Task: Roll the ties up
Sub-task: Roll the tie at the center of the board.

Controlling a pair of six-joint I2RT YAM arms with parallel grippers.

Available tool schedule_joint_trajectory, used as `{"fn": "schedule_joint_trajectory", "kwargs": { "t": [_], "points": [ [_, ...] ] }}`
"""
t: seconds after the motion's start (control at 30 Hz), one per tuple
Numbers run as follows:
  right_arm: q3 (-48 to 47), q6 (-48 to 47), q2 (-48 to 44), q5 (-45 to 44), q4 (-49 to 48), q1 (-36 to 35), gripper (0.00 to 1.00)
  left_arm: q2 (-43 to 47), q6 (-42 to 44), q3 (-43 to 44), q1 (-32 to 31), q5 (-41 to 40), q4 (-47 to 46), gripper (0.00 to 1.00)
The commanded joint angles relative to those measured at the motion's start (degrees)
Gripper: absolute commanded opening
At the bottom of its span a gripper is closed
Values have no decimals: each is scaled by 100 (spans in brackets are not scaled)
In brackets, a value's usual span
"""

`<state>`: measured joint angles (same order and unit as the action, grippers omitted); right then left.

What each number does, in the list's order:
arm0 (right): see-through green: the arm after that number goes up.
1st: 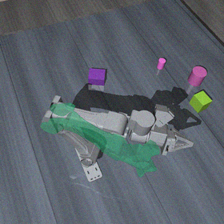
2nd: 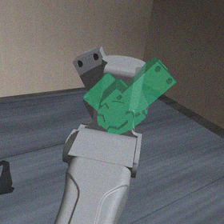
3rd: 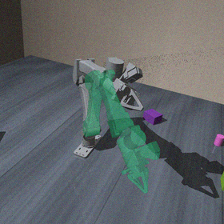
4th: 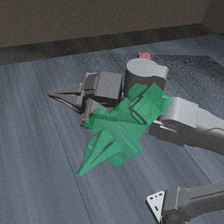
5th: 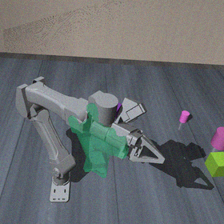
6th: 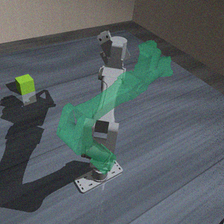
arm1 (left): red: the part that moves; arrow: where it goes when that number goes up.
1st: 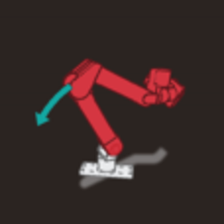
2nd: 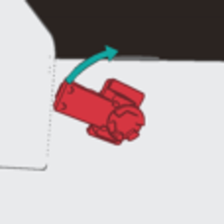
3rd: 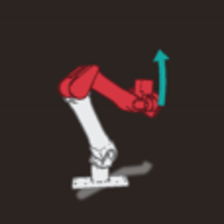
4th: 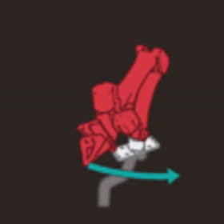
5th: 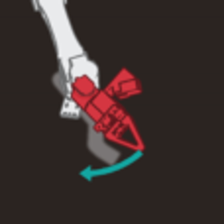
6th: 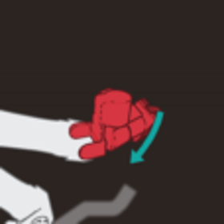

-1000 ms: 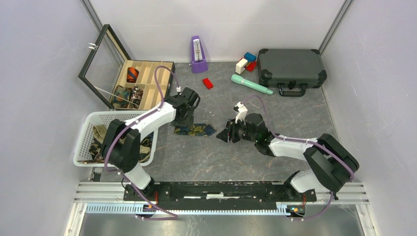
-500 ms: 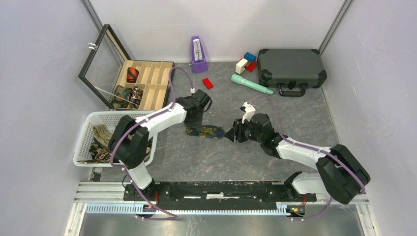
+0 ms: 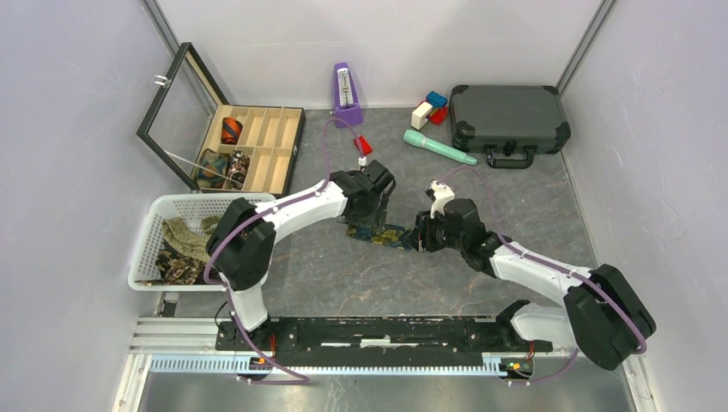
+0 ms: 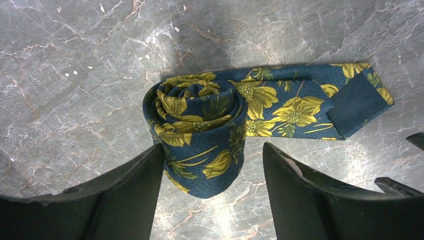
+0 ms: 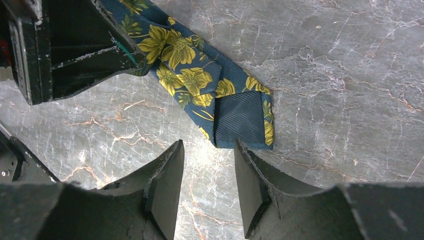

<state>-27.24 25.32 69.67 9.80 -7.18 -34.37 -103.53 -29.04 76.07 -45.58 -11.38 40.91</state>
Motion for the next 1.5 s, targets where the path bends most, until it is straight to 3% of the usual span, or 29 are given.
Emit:
{"fn": "schedule_joint_trajectory", "kwargs": {
  "t": [0.0, 0.27, 0.67, 1.07, 1.47],
  "points": [
    [-364, 82, -146, 133, -6, 18, 48, 303, -204, 320, -21, -1, 149, 81],
    [-751, 806, 193, 712, -641, -127, 48, 1035, 43, 250, 278, -401, 519, 85],
    [-1980, 1731, 1610, 591, -1207, -879, 42, 2803, 118, -1697, 1576, -48, -281, 87],
    [-2417, 1746, 2451, 330, -1308, -1010, 33, 3044, 217, -2161, 1771, 280, -615, 86],
    [-2094, 1548, 2666, 225, -1352, -729, 32, 2980, 277, -2281, 1772, 697, -996, 84]
  ]
}}
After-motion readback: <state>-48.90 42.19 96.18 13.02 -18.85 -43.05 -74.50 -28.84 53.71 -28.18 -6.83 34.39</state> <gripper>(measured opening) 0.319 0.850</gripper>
